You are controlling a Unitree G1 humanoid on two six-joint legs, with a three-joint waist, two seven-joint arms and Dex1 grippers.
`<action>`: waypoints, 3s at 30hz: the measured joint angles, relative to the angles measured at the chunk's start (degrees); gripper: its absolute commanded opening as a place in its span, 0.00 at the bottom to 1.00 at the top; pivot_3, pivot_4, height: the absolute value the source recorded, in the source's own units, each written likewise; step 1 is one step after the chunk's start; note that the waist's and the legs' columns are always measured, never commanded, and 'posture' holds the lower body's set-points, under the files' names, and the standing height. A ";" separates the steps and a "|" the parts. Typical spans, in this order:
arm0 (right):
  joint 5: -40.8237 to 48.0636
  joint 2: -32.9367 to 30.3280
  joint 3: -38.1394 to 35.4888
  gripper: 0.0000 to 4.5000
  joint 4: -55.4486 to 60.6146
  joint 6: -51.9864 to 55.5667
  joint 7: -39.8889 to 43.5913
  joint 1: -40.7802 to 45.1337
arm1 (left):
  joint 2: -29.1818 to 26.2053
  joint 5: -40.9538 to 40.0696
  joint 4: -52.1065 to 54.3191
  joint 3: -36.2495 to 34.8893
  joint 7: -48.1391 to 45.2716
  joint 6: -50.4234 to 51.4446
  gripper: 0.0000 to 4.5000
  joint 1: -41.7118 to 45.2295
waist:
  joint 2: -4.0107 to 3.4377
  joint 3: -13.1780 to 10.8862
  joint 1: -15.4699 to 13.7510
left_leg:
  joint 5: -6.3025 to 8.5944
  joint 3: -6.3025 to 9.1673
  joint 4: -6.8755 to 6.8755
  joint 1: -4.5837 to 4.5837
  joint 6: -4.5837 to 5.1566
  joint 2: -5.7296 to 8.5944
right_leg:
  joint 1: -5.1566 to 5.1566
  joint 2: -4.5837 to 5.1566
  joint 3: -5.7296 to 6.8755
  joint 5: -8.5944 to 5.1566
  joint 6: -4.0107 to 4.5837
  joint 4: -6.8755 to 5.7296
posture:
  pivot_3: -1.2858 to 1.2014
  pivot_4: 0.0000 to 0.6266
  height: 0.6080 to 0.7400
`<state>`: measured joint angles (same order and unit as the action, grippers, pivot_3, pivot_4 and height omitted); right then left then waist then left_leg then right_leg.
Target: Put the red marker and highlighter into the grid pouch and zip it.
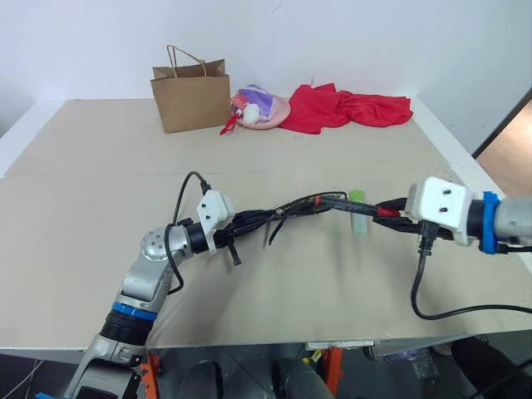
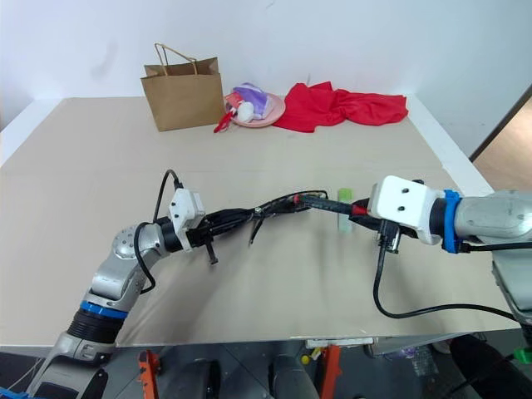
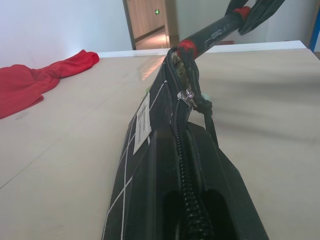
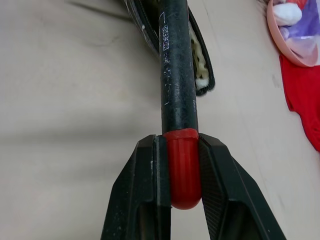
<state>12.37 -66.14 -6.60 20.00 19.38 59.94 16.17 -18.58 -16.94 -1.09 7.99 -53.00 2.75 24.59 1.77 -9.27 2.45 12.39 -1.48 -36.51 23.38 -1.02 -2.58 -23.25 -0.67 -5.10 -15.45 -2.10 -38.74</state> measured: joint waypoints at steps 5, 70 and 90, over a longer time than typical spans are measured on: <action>-2.50 0.00 2.35 0.11 -2.48 -2.25 0.43 0.84 | -0.06 0.01 0.08 0.02 0.02 0.00 0.00 -0.02 | 0.00 0.00 0.03 | 0.00 -0.02 0.00 -0.01 0.00 0.00 | 0.00 0.00 -0.02 0.00 0.00 0.00 | 0.52 0.24 1.00; -0.19 36.57 1.71 0.91 -9.98 44.22 -36.75 9.75 | -0.38 0.16 1.49 1.02 1.25 -0.12 0.00 -1.60 | -0.03 0.07 0.22 | -0.03 -0.01 -0.11 -0.04 -0.01 0.00 | -0.03 -0.05 -0.06 0.06 0.06 -0.28 | 0.52 0.24 1.00; -2.59 48.41 -3.73 0.46 -15.23 43.05 -52.63 13.89 | 0.14 0.20 1.55 1.04 1.40 -0.22 0.00 -1.65 | 0.19 0.21 0.33 | -0.05 -0.07 -0.11 -0.07 0.00 -0.07 | -0.04 -0.12 -0.15 0.14 0.06 -0.28 | 0.52 0.24 1.00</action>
<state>9.78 -17.73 -10.33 4.78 62.43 7.31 30.06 -18.44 -16.74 0.46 9.03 -51.61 2.53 22.94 1.96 -9.06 2.78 12.34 -1.55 -36.62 23.31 -1.02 -2.65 -23.29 -0.78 -5.25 -15.31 -2.04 -39.02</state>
